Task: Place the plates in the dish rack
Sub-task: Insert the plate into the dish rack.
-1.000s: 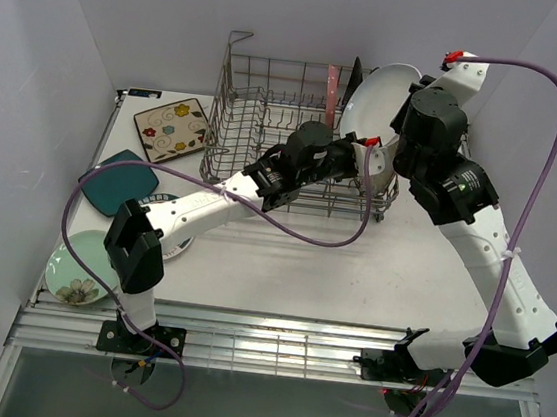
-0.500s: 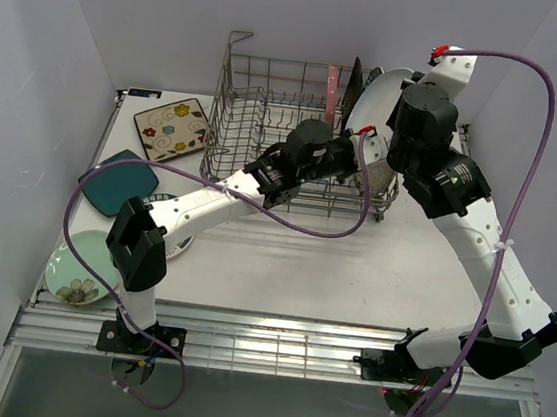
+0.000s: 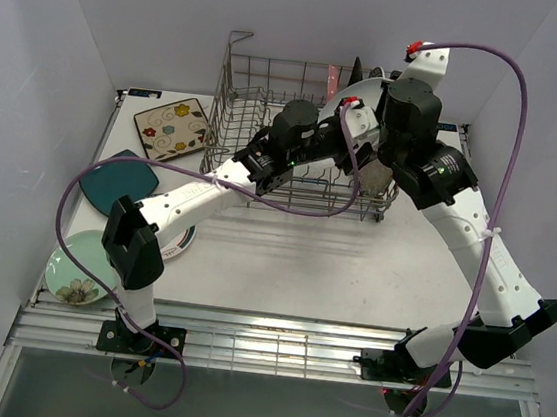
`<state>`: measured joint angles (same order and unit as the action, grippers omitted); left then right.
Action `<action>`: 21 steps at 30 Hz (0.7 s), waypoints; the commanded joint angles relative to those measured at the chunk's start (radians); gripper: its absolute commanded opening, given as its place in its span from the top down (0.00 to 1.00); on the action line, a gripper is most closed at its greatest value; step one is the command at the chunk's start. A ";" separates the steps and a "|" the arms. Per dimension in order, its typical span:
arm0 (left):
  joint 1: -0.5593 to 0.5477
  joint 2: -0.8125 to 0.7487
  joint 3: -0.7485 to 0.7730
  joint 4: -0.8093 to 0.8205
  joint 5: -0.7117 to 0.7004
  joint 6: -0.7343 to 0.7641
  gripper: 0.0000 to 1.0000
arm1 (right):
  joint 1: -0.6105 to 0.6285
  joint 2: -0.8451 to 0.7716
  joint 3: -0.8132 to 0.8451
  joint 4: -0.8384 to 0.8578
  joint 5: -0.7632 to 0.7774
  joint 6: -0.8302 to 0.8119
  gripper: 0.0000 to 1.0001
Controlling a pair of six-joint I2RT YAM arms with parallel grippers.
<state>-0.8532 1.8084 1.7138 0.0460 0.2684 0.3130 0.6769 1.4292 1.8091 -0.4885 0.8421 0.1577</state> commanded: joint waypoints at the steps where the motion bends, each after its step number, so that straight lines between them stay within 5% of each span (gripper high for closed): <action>1: 0.008 -0.090 0.089 0.106 0.029 -0.077 0.25 | 0.036 0.008 0.039 0.054 -0.089 0.036 0.92; 21: 0.009 -0.233 0.084 -0.018 0.068 -0.100 0.04 | 0.000 0.039 0.116 0.056 -0.018 -0.001 0.92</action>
<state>-0.8368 1.6398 1.7515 0.0147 0.3309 0.2241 0.6743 1.4937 1.8374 -0.5392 0.7952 0.1555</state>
